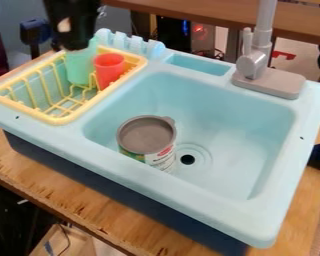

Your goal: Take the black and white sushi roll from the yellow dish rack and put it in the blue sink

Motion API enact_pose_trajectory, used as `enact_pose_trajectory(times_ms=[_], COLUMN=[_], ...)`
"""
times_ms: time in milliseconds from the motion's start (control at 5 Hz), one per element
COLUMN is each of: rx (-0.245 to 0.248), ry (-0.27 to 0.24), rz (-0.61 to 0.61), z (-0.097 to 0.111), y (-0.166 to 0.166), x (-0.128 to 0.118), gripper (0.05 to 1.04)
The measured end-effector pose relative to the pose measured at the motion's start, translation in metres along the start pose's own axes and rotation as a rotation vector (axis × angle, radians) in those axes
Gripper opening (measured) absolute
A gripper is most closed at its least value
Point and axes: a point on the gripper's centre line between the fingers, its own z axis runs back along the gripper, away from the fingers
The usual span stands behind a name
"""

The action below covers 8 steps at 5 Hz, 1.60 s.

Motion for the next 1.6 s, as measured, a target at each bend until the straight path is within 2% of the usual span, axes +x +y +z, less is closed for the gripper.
enact_pose_trajectory(times_ms=[200, 400, 600, 800, 1000, 1200, 1400, 1600], rx=[0.012, 0.0, -0.039, -0.105, -0.271, -0.261, -0.223, -0.071], ry=[-0.056, -0.062, -0.026, -0.017, -0.079, -0.044, 0.004, 0.134], rz=[-0.133, -0.281, -0.349, -0.425, -0.533, -0.475, -0.393, -0.329], z=[0.02, 0.021, 0.008, -0.012, -0.041, -0.043, -0.046, -0.077], y=[-0.037, -0.082, -0.103, -0.127, -0.129, -0.113, -0.108, -0.098], x=[0.023, 0.041, 0.045, 0.055, 0.049, 0.044, 0.041, 0.054], gripper=[0.596, 0.596, 0.596, 0.596, 0.596, 0.596, 0.596, 0.596])
